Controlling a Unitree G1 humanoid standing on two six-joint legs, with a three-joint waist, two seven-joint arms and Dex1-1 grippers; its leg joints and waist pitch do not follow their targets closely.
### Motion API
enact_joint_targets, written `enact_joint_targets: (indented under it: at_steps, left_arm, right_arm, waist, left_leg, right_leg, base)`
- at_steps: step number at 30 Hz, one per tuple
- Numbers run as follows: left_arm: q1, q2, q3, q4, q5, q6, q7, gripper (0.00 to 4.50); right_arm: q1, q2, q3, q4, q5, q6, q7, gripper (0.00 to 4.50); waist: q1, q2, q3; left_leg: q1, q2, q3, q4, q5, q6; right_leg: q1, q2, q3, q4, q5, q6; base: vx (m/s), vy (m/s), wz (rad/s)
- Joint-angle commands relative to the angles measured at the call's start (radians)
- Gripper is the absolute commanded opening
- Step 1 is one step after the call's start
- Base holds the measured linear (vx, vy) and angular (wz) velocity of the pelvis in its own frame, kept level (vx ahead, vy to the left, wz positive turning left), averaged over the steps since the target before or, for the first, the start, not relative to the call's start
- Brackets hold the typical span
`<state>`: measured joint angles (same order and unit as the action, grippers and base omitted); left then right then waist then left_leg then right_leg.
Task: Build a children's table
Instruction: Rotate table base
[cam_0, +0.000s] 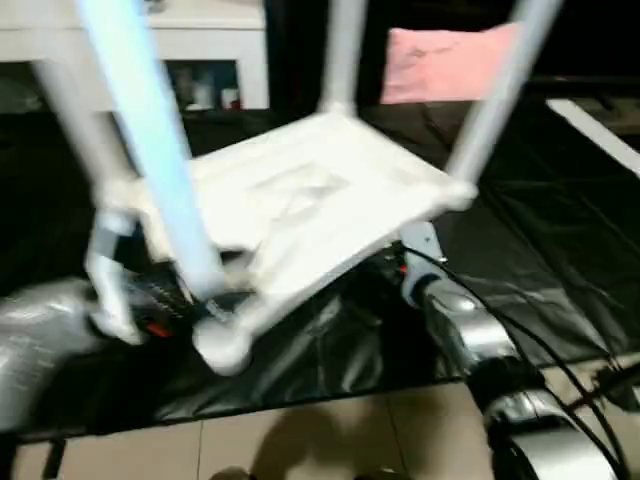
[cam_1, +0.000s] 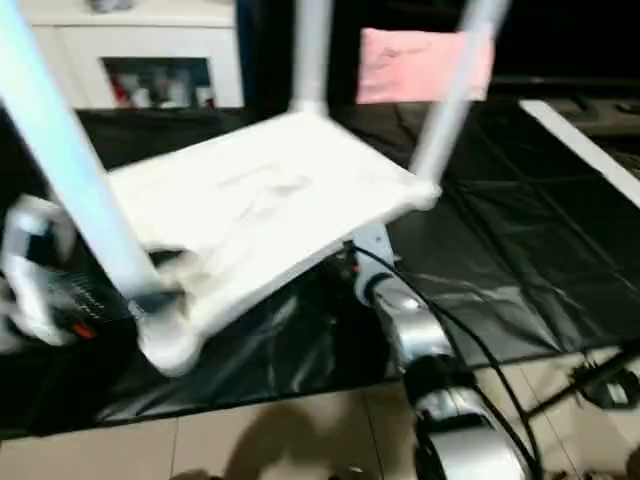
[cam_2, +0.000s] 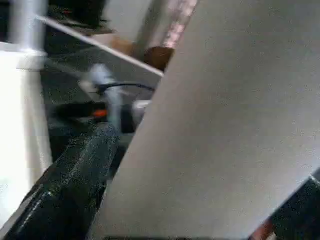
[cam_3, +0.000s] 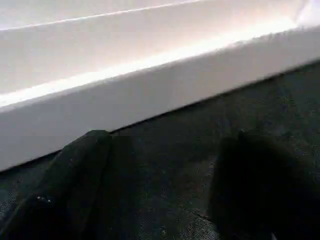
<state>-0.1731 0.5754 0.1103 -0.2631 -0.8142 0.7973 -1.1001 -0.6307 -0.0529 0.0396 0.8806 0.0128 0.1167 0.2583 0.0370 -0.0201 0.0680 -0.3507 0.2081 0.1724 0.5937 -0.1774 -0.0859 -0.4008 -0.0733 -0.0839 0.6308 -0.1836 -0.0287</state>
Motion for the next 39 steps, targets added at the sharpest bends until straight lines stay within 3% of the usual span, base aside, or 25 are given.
enact_joint_targets:
  at_steps: [1, 4, 5, 9, 11, 14, 16, 17, 19, 20, 23, 26, 27, 31, 33, 37, 39]
  left_arm:
    - [-0.041, -0.045, -0.08, -0.012, 0.025, -0.009, 0.05, 4.45]
    - [-0.083, -0.092, -0.118, 0.031, 0.076, -0.041, 0.094, 4.45]
    - [-0.104, -0.11, -0.132, 0.053, 0.102, -0.055, 0.115, 4.45]
    - [-0.15, -0.152, -0.164, 0.083, 0.132, -0.071, 0.139, 4.45]
    - [-0.183, -0.184, -0.188, 0.1, 0.148, -0.082, 0.145, 4.45]
    - [-0.221, -0.218, -0.214, 0.137, 0.178, -0.109, 0.166, 4.45]
    - [-0.248, -0.242, -0.219, 0.176, 0.199, -0.134, 0.188, 4.45]
    - [-0.292, -0.284, -0.228, 0.239, 0.231, -0.177, 0.211, 4.45]
    - [-0.308, -0.306, -0.233, 0.258, 0.24, -0.194, 0.218, 4.45]
    - [-0.322, -0.324, -0.236, 0.278, 0.251, -0.214, 0.227, 4.45]
    - [-0.366, -0.37, -0.227, 0.358, 0.302, -0.286, 0.271, 4.45]
    - [-0.4, -0.396, -0.2, 0.416, 0.318, -0.331, 0.32, 4.45]
    - [-0.419, -0.407, -0.191, 0.444, 0.326, -0.356, 0.338, 4.45]
    - [-0.475, -0.445, -0.19, 0.526, 0.363, -0.43, 0.365, 4.45]
    - [-0.505, -0.467, -0.206, 0.585, 0.4, -0.486, 0.37, 4.45]
    - [-0.526, -0.474, -0.21, 0.649, 0.429, -0.54, 0.372, 4.45]
    - [-0.527, -0.467, -0.19, 0.668, 0.422, -0.553, 0.366, 4.45]
  right_arm:
    - [-0.069, 0.059, 0.038, 0.046, -0.003, -0.043, 0.04, 4.5]
    - [-0.1, 0.085, 0.045, 0.086, -0.013, -0.054, 0.052, 4.5]
    - [-0.108, 0.092, 0.051, 0.098, -0.019, -0.058, 0.054, 4.5]
    - [-0.125, 0.106, 0.057, 0.122, -0.022, -0.064, 0.073, 4.5]
    - [-0.134, 0.111, 0.057, 0.134, -0.022, -0.068, 0.079, 4.5]
    - [-0.152, 0.11, 0.052, 0.169, -0.033, -0.087, 0.077, 4.5]
    - [-0.157, 0.1, 0.049, 0.185, -0.043, -0.093, 0.057, 4.5]
    - [-0.16, 0.093, 0.0, 0.197, 0.007, -0.081, 0.089, 4.5]
    - [-0.153, 0.083, -0.011, 0.195, 0.019, -0.088, 0.1, 4.5]
    - [-0.145, 0.072, -0.019, 0.188, 0.029, -0.107, 0.115, 4.5]
    - [-0.127, 0.045, -0.066, 0.178, 0.056, -0.169, 0.072, 4.5]
    - [-0.117, 0.02, -0.084, 0.179, 0.046, -0.214, -0.001, 4.5]
    - [-0.11, 0.005, -0.103, 0.176, 0.065, -0.199, 0.018, 4.5]
    - [-0.074, -0.044, -0.157, 0.135, 0.106, -0.175, 0.052, 4.5]
    - [-0.041, -0.073, -0.18, 0.092, 0.118, -0.18, 0.06, 4.5]
    - [0.0, -0.106, -0.191, 0.039, 0.123, -0.175, 0.072, 4.5]
    - [0.036, -0.125, -0.202, -0.007, 0.13, -0.171, 0.079, 4.5]
  waist:
    - [0.002, 0.017, -0.064]
    - [-0.003, 0.015, -0.066]
    - [0.0, 0.017, -0.066]
    - [-0.001, 0.016, -0.069]
    - [0.004, 0.019, -0.072]
    - [0.005, 0.021, -0.071]
    - [0.006, 0.02, -0.072]
    - [0.002, 0.031, -0.069]
    - [0.006, 0.026, -0.072]
    - [0.006, 0.029, -0.072]
    - [0.01, 0.024, -0.077]
    - [0.009, 0.023, -0.076]
    - [0.011, 0.024, -0.078]
    - [0.02, 0.018, -0.076]
    - [0.029, 0.025, -0.077]
    - [0.031, 0.016, -0.08]
    - [0.029, 0.019, -0.079]
  left_leg:
    - [-0.003, 0.014, -0.006, -0.077, -0.305, -0.049]
    - [-0.007, 0.014, -0.007, -0.074, -0.278, -0.041]
    - [-0.001, 0.014, -0.004, -0.072, -0.281, -0.04]
    - [-0.004, 0.014, -0.005, -0.071, -0.257, -0.037]
    - [0.002, 0.015, -0.002, -0.068, -0.234, -0.034]
    - [-0.002, 0.014, -0.003, -0.069, -0.232, -0.034]
    - [0.001, 0.012, -0.001, -0.066, -0.237, -0.034]
    - [-0.004, 0.01, -0.003, -0.068, -0.25, -0.032]
    - [0.005, 0.012, -0.002, -0.065, -0.263, -0.029]
    - [0.0, 0.012, -0.004, -0.065, -0.259, -0.031]
    - [-0.006, 0.01, -0.003, -0.062, -0.218, -0.018]
    - [-0.005, 0.009, -0.001, -0.06, -0.207, -0.011]
    - [0.0, 0.008, 0.0, -0.057, -0.213, -0.013]
    - [-0.001, 0.008, 0.002, -0.058, -0.213, 0.01]
    - [0.0, 0.008, 0.002, -0.057, -0.205, 0.016]
    - [-0.01, 0.004, 0.001, -0.055, -0.176, 0.027]
    - [-0.011, 0.003, 0.001, -0.053, -0.18, 0.029]
  right_leg:
    - [0.05, -0.057, 0.055, -0.081, -0.297, -0.169]
    - [0.053, -0.056, 0.055, -0.08, -0.295, -0.16]
    - [0.048, -0.057, 0.057, -0.085, -0.303, -0.159]
    - [0.052, -0.056, 0.058, -0.078, -0.261, -0.166]
    - [0.048, -0.053, 0.06, -0.074, -0.202, -0.187]
    - [0.052, -0.054, 0.06, -0.072, -0.187, -0.195]
    - [0.051, -0.053, 0.062, -0.075, -0.195, -0.194]
    - [0.054, -0.052, 0.063, -0.077, -0.206, -0.193]
    - [0.05, -0.052, 0.066, -0.082, -0.217, -0.189]
    - [0.053, -0.052, 0.066, -0.078, -0.21, -0.192]
    - [0.059, -0.051, 0.065, -0.074, -0.155, -0.203]
    - [0.057, -0.051, 0.064, -0.08, -0.158, -0.21]
    - [0.057, -0.048, 0.065, -0.077, -0.156, -0.212]
    - [0.058, -0.046, 0.064, -0.082, -0.174, -0.202]
    - [0.057, -0.048, 0.064, -0.084, -0.171, -0.198]
    - [0.066, -0.048, 0.063, -0.082, -0.146, -0.197]
    - [0.066, -0.048, 0.06, -0.09, -0.186, -0.188]
  base:
    - [0.0, 0.0, 0.0]
    - [0.0, 0.0, 0.0]
    - [0.0, 0.0, 0.0]
    - [0.0, 0.0, 0.0]
    - [0.0, 0.0, 0.0]
    - [0.0, 0.0, 0.0]
    - [0.0, 0.0, 0.0]
    - [0.0, 0.0, 0.0]
    - [0.0, 0.0, 0.0]
    - [0.0, 0.0, 0.0]
    - [0.0, 0.0, 0.0]
    - [0.0, 0.0, 0.0]
    - [0.0, 0.0, 0.0]
    - [0.0, 0.0, 0.0]
    - [0.0, 0.0, 0.0]
    - [0.0, 0.0, 0.0]
    - [0.0, 0.0, 0.0]
